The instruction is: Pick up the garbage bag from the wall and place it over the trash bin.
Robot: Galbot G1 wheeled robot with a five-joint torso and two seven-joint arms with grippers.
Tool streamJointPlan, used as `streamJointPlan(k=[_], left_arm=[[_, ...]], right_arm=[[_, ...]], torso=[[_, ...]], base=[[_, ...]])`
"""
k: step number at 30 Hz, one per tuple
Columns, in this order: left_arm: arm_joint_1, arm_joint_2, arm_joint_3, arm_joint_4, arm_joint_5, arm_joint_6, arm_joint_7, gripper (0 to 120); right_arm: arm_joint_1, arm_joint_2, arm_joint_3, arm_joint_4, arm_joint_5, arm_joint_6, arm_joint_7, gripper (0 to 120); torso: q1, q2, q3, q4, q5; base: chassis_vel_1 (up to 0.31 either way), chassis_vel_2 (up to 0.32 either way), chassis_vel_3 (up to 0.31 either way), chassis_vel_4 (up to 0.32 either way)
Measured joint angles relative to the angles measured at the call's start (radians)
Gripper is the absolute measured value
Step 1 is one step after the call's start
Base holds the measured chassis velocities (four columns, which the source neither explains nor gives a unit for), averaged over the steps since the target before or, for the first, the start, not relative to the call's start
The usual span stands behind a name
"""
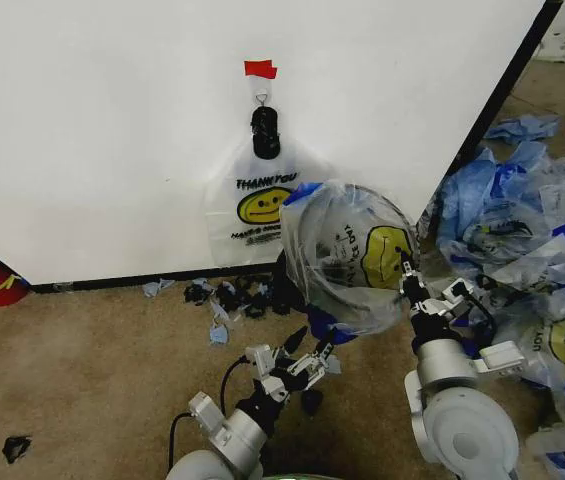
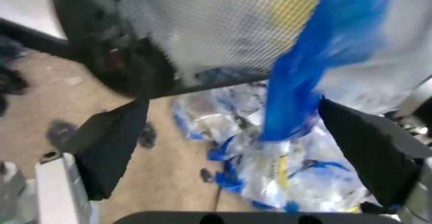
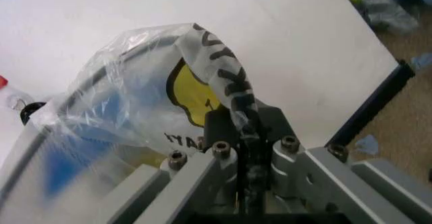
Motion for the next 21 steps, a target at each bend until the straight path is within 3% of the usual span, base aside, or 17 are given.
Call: streamJointPlan(k=[13,21], left_arm=[[-0.005,0.042,-0.004,0.051,0.063,-0.019,-0.141,100],[-0.004,0.103,-0.121,-0.031,0.034,-0.032,-0.261,100]], right_arm=[[0.029,-0.015,0.019,-0.060,-0.007,0.008,0.009,0],[0.045,-0.020,-0.023,-0.106,0.019,-0.083,0.132,0]], torso=[[0.000,0.000,0.000,-0.0001,-0.0001],[0.000,0.000,0.000,0.0000,-0.0002]], base=[[0.000,0.000,0.000,0.000],[0.000,0.000,0.000,0.000]])
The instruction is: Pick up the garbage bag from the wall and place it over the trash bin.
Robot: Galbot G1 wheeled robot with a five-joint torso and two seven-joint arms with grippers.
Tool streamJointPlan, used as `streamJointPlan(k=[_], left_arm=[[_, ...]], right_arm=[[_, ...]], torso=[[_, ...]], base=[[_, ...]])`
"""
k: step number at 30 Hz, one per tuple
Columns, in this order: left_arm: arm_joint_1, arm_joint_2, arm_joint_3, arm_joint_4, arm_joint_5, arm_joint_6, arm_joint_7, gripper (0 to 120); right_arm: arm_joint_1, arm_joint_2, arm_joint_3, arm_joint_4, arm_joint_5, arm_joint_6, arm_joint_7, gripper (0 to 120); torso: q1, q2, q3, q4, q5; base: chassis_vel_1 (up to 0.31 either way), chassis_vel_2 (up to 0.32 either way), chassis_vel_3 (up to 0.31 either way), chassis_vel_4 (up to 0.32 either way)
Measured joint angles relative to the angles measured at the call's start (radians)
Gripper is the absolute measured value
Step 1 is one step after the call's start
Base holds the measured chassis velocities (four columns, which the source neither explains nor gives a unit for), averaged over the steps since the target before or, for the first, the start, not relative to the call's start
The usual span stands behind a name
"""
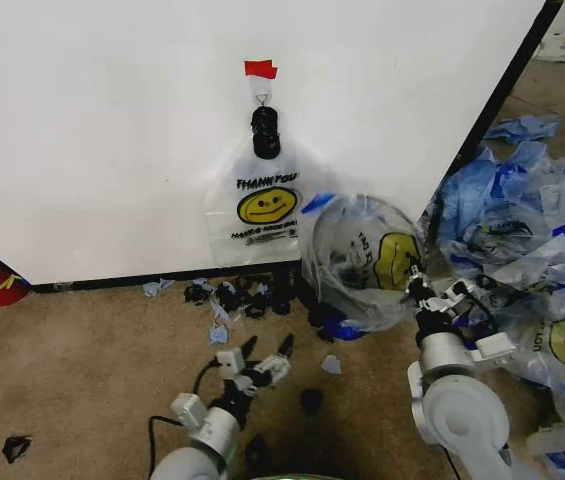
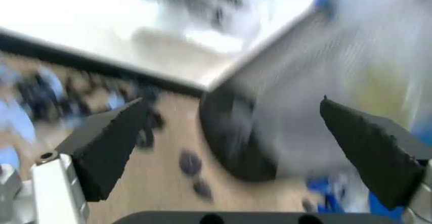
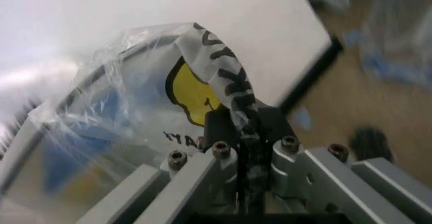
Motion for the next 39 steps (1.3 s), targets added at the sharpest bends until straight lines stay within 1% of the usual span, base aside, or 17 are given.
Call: streamJointPlan(k=[2,3,6,9,10,13,19,24,26,27,28,29,30,34,36,37,39], left_arm=[[-0.011,0.009,-0.045,-0.045,-0.027,0.014,-0.019,100],[-0.011,0.009,-0.045,-0.045,-0.027,0.014,-0.019,100],[-0.013,0.012,-0.081,-0.086,-0.041,0.026,-0.028,100],[-0.009,0.006,-0.091,-0.097,-0.042,0.032,-0.031,100],[-0.009,0.006,-0.091,-0.097,-0.042,0.032,-0.031,100],[0.013,-0.016,-0.090,-0.098,-0.027,0.036,-0.034,100],[0.034,-0.024,-0.088,-0.093,-0.012,0.033,-0.030,100],[0.030,-0.021,-0.084,-0.093,-0.012,0.033,-0.030,100],[0.027,-0.021,-0.079,-0.092,-0.012,0.033,-0.030,100],[0.025,-0.022,-0.075,-0.091,-0.012,0.034,-0.030,100],[0.024,-0.022,-0.071,-0.089,-0.012,0.034,-0.030,100],[0.024,-0.022,-0.071,-0.089,-0.012,0.034,-0.030,100],[0.024,-0.023,-0.069,-0.089,-0.012,0.034,-0.030,100],[0.025,-0.023,-0.062,-0.083,-0.011,0.034,-0.030,100],[0.025,-0.022,-0.060,-0.082,-0.010,0.034,-0.030,100],[0.025,-0.022,-0.060,-0.082,-0.010,0.034,-0.030,100],[0.022,-0.022,-0.056,-0.078,-0.009,0.034,-0.030,100]], right_arm=[[-0.004,0.001,-0.037,-0.011,0.000,-0.024,0.011,0],[-0.004,0.001,-0.037,-0.011,0.000,-0.024,0.011,0],[0.000,0.007,-0.094,-0.040,-0.005,-0.032,-0.007,0],[0.019,0.018,-0.141,-0.079,-0.022,-0.028,-0.019,0],[0.019,0.018,-0.141,-0.079,-0.022,-0.028,-0.019,0],[0.056,0.044,-0.216,-0.158,-0.086,-0.017,-0.029,0],[0.077,0.058,-0.253,-0.204,-0.121,0.005,-0.068,0],[0.082,0.055,-0.258,-0.208,-0.125,-0.018,-0.073,0],[0.083,0.054,-0.260,-0.212,-0.124,-0.030,-0.072,3],[0.083,0.054,-0.263,-0.219,-0.126,-0.036,-0.070,10],[0.083,0.054,-0.265,-0.224,-0.127,-0.037,-0.069,13],[0.083,0.054,-0.265,-0.224,-0.127,-0.037,-0.069,13],[0.082,0.055,-0.266,-0.226,-0.128,-0.037,-0.069,16],[0.080,0.061,-0.267,-0.240,-0.132,-0.030,-0.073,34],[0.076,0.065,-0.268,-0.246,-0.142,-0.028,-0.073,41],[0.076,0.065,-0.268,-0.246,-0.142,-0.028,-0.073,41],[0.066,0.065,-0.267,-0.244,-0.153,-0.029,-0.073,51]], torso=[[0.000,0.000,0.000,-0.0002,0.0002],[0.000,0.000,0.000,-0.0002,0.0002],[0.000,0.000,0.000,-0.0001,0.0002],[0.000,0.000,0.000,0.0001,-0.0001],[0.000,0.000,0.000,0.0001,-0.0001],[0.000,0.000,0.000,0.0001,0.0001],[0.000,0.000,0.000,0.0001,0.0001],[0.000,0.000,0.000,-0.0001,0.0002],[0.000,0.000,0.000,-0.0001,0.0001],[0.000,0.000,0.000,0.0000,0.0002],[0.000,0.000,0.000,0.0000,0.0003],[0.000,0.000,0.000,0.0000,0.0003],[0.000,0.000,0.000,0.0000,0.0002],[0.000,0.000,0.000,0.0000,0.0002],[0.000,0.000,0.000,0.0000,0.0002],[0.000,0.000,0.000,0.0000,0.0002],[0.000,0.000,0.000,0.0002,0.0003]], base=[[0.000,0.000,0.000,0.000],[0.000,0.000,0.000,0.000],[0.000,0.000,0.000,0.000],[0.000,0.000,0.000,0.000],[0.000,0.000,0.000,0.000],[0.000,0.000,0.000,0.000],[0.000,0.000,0.000,0.000],[0.000,0.000,0.000,0.000],[0.000,0.000,0.000,0.000],[0.000,0.000,0.000,0.000],[0.000,0.000,0.000,0.000],[0.000,0.000,0.000,0.000],[0.000,0.000,0.000,0.000],[0.000,0.000,0.000,0.000],[0.000,0.000,0.000,0.000],[0.000,0.000,0.000,0.000],[0.000,0.000,0.000,0.000]])
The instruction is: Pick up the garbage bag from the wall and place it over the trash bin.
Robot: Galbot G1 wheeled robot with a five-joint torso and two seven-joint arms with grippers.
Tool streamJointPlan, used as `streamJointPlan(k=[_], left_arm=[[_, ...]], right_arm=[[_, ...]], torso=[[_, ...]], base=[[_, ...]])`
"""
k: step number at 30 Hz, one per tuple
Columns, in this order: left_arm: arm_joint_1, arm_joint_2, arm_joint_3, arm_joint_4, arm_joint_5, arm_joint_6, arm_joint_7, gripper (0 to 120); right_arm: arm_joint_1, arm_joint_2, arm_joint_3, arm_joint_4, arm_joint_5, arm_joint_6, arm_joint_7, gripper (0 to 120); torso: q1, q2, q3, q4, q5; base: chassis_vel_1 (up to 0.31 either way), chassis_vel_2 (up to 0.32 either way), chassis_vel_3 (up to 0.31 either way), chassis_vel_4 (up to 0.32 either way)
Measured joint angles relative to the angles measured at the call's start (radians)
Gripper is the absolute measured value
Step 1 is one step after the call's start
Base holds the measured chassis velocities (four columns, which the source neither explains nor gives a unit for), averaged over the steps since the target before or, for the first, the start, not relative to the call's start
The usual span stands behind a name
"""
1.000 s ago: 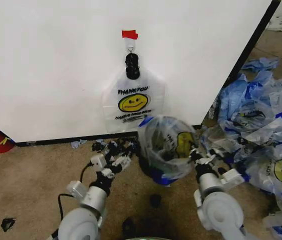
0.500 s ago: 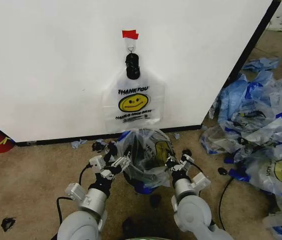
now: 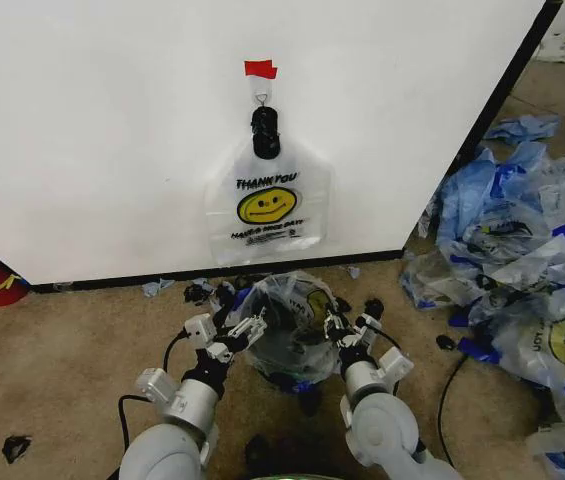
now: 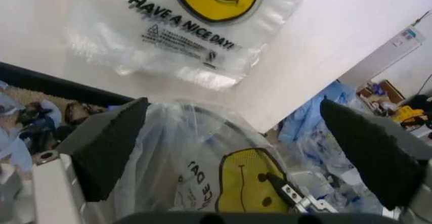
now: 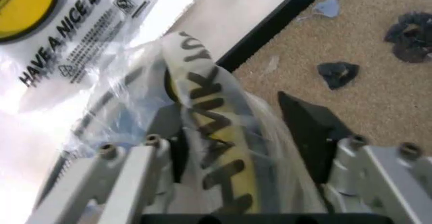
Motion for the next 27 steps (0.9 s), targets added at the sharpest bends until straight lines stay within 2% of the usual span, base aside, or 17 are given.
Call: streamJointPlan(k=[3,4,11,13,21,27], left_arm=[[-0.006,-0.002,0.008,0.006,0.000,0.000,-0.001,100],[-0.006,-0.002,0.008,0.006,0.000,0.000,-0.001,100],[-0.017,-0.011,0.032,0.015,0.002,0.000,-0.002,100],[-0.018,-0.011,0.034,0.015,0.002,0.000,-0.002,100],[0.006,-0.002,0.037,-0.001,0.007,-0.002,0.003,100],[0.030,0.000,0.084,0.001,0.014,-0.005,0.034,100]], right_arm=[[-0.034,-0.018,0.008,0.035,-0.027,-0.011,0.005,63],[-0.034,-0.018,0.008,0.035,-0.027,-0.011,0.005,63],[-0.141,-0.068,0.074,0.124,-0.083,-0.015,-0.007,92],[-0.146,-0.070,0.080,0.125,-0.086,-0.014,-0.009,97],[-0.127,-0.044,0.069,0.079,-0.098,-0.011,-0.013,100],[-0.104,-0.024,0.044,0.045,-0.113,-0.007,-0.022,100]], torso=[[0.000,0.000,0.000,0.0000,0.0000],[0.000,0.000,0.000,0.0000,0.0000],[0.000,0.000,0.000,-0.0003,-0.0001],[0.000,0.000,0.000,-0.0003,-0.0003],[0.000,0.000,0.000,0.0000,0.0000],[0.000,0.000,0.000,-0.0003,0.0001]], base=[[0.000,0.000,0.000,0.000],[0.000,0.000,0.000,0.000],[0.000,0.000,0.000,0.000],[0.000,0.000,0.000,0.000],[0.000,0.000,0.000,0.000],[0.000,0.000,0.000,0.000]])
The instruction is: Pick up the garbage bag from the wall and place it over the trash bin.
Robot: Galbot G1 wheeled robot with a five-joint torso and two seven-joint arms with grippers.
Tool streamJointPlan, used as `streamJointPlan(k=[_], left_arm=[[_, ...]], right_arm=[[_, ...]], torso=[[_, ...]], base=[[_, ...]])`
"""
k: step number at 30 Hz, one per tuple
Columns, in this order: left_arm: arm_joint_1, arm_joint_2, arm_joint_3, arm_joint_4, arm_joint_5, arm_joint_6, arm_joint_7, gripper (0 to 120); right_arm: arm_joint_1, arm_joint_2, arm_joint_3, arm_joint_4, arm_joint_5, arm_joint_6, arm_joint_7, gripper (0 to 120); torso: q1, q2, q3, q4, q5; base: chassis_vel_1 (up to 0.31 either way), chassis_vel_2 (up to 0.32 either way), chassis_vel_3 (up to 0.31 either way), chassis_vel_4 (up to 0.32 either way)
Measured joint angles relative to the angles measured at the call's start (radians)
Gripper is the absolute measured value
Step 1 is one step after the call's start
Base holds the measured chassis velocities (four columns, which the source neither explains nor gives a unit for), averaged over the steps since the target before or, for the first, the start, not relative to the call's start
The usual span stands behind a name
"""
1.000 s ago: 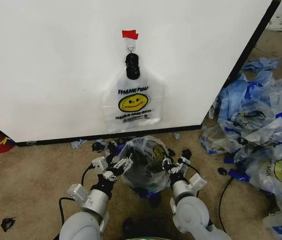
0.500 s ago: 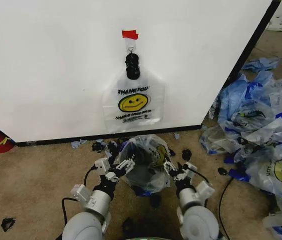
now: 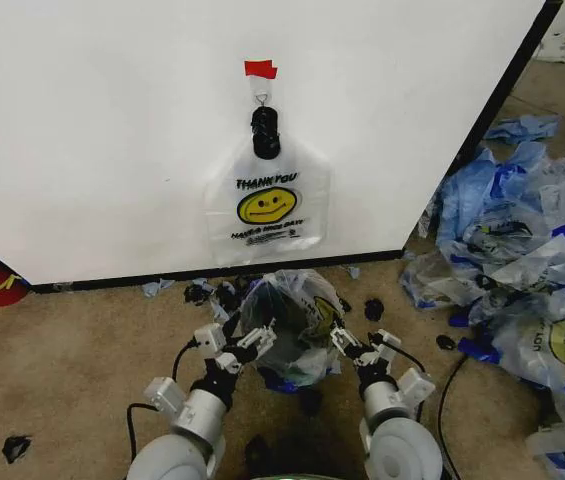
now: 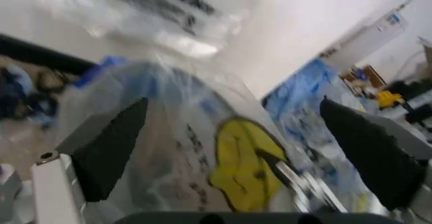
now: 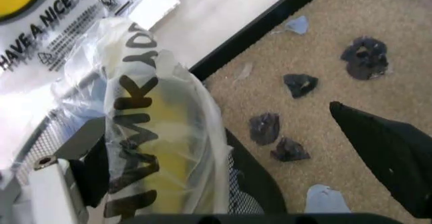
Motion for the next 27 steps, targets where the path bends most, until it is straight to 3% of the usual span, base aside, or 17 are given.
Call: streamJointPlan(k=[7,22,27], left_arm=[[-0.013,-0.028,0.095,0.065,0.016,0.001,0.052,100],[-0.115,-0.074,0.234,0.201,-0.001,-0.021,0.052,100],[-0.134,-0.073,0.248,0.208,-0.004,-0.023,0.038,100]], right_arm=[[0.034,0.017,-0.005,-0.046,-0.005,0.013,-0.013,100],[0.029,0.028,0.007,-0.053,-0.001,0.020,-0.015,100],[0.028,0.023,0.013,-0.052,0.004,0.021,-0.018,100]], torso=[[0.000,0.000,0.000,0.0002,-0.0002],[0.000,0.000,0.000,0.0003,0.0001],[0.000,0.000,0.000,0.0002,-0.0001]], base=[[0.000,0.000,0.000,0.000],[0.000,0.000,0.000,0.000],[0.000,0.000,0.000,0.000]])
